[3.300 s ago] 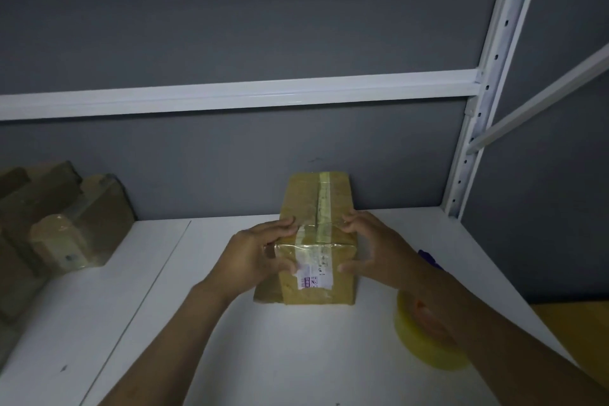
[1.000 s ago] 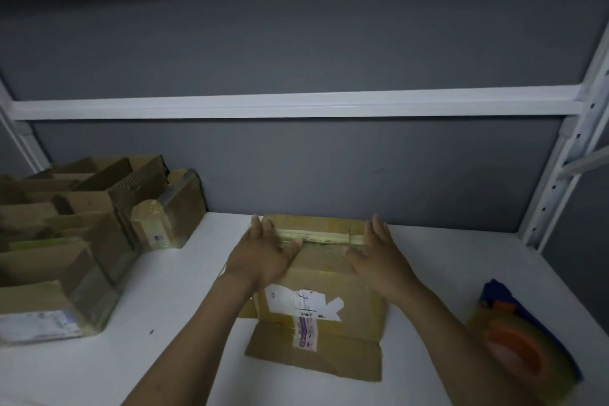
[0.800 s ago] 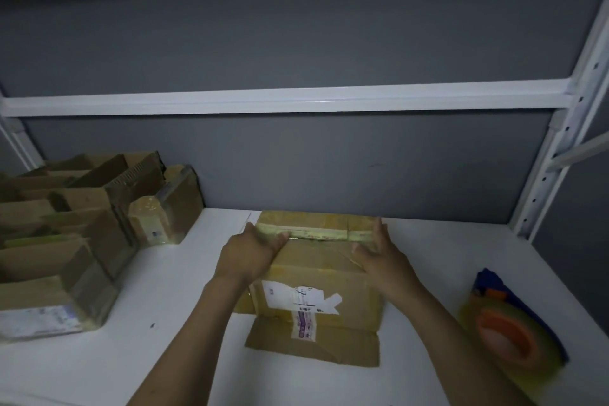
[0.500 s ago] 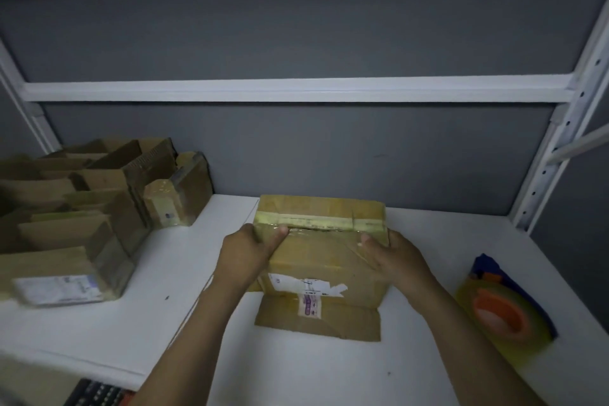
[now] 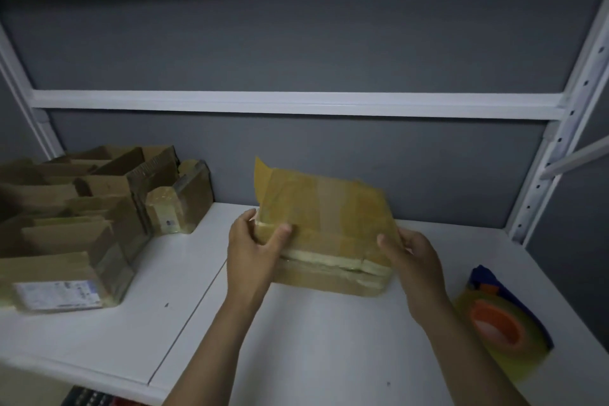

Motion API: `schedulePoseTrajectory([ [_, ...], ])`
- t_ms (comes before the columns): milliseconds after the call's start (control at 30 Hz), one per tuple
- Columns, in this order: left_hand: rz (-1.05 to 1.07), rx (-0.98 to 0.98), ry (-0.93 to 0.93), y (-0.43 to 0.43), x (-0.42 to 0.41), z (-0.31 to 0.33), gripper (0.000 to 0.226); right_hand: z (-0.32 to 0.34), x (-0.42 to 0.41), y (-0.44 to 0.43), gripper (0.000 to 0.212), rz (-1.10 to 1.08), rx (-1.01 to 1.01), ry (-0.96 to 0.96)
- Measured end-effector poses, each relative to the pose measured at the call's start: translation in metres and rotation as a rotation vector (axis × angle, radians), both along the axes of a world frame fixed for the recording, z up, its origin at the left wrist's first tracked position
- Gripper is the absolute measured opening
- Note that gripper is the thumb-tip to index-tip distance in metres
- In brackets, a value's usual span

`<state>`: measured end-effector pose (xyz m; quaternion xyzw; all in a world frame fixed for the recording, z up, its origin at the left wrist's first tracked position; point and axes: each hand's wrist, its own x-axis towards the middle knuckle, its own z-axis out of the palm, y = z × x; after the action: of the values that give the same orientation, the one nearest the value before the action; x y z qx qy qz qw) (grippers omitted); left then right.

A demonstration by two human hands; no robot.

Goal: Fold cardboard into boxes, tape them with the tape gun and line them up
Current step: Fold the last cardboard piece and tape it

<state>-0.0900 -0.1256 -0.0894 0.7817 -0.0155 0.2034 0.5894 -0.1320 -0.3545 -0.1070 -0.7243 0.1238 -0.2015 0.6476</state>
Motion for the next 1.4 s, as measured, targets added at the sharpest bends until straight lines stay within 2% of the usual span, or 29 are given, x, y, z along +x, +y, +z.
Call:
schedulePoseTrajectory([
  [67,0.032,0.099,0.018,-0.001,0.001,-0.006,0.067,-0.013,-0.004,-0.003,0.031,0.070,0.005,-0.020],
  [133,0.007,0.168,0.004,-0.002,0.001,-0.017,0.056,-0.017,-0.010,-0.004,0.048,0.069,0.008,-0.035],
  [200,-0.030,0.177,0.026,-0.003,0.001,-0.035,0.060,-0.022,-0.013,-0.005,0.062,0.094,-0.024,-0.017],
  [333,-0.064,0.160,0.115,-0.004,-0.003,-0.072,0.052,-0.036,-0.018,-0.003,0.043,0.084,0.045,0.059],
  [400,-0.104,0.166,0.122,-0.002,-0.007,-0.087,0.048,-0.037,-0.020,-0.005,0.056,0.039,0.055,0.076],
  [467,-0.148,0.144,0.107,0.000,-0.012,-0.090,0.060,-0.029,-0.019,-0.005,0.070,-0.003,-0.021,0.057],
  [533,-0.191,0.045,0.063,-0.001,-0.017,-0.083,0.089,-0.018,-0.015,-0.005,0.078,-0.033,-0.145,0.058],
  [600,-0.121,-0.006,-0.008,-0.004,-0.022,-0.069,0.116,-0.008,-0.010,-0.004,0.075,-0.061,-0.306,0.096],
  [633,-0.028,0.069,-0.084,-0.004,-0.024,-0.061,0.117,-0.005,-0.007,-0.004,0.068,-0.080,-0.406,0.115],
  [700,0.164,0.401,-0.361,-0.002,-0.023,-0.047,0.100,-0.001,-0.006,-0.004,0.041,-0.143,-0.608,0.139],
  [733,0.188,0.575,-0.498,-0.002,-0.021,-0.038,0.088,-0.001,-0.007,-0.005,0.031,-0.187,-0.654,0.144],
  [800,0.063,0.877,-0.576,-0.003,-0.012,-0.019,0.075,0.000,-0.007,-0.008,0.037,-0.250,-0.613,0.123],
  [900,-0.208,1.215,-0.278,-0.007,0.007,0.004,0.098,0.003,-0.005,-0.015,0.045,-0.247,-0.547,0.132],
  [967,-0.344,1.310,-0.029,-0.009,0.021,0.010,0.100,0.003,-0.004,-0.018,0.035,-0.194,-0.554,0.128],
  [1000,-0.393,1.312,0.051,-0.009,0.025,0.012,0.099,0.004,-0.005,-0.019,0.031,-0.165,-0.540,0.116],
  [1067,-0.394,1.245,0.034,-0.008,0.029,0.013,0.104,0.004,-0.004,-0.022,0.034,-0.096,-0.466,0.056],
  [1133,-0.278,1.188,-0.157,-0.005,0.028,0.011,0.102,0.005,-0.005,-0.026,0.042,-0.032,-0.356,0.009],
  [1200,-0.177,1.097,-0.375,-0.002,0.023,0.006,0.081,0.006,-0.005,-0.029,0.055,0.071,-0.275,-0.009],
  [1267,-0.098,1.032,-0.489,0.003,0.016,-0.003,0.065,0.006,-0.004,-0.031,0.061,0.173,-0.297,-0.015],
  [1333,0.010,0.912,-0.441,0.004,0.010,-0.011,0.061,0.005,-0.003,-0.032,0.063,0.217,-0.375,0.013],
  [1400,0.079,0.698,-0.242,-0.001,0.003,-0.013,0.063,0.000,0.001,-0.034,0.062,0.235,-0.481,0.050],
])
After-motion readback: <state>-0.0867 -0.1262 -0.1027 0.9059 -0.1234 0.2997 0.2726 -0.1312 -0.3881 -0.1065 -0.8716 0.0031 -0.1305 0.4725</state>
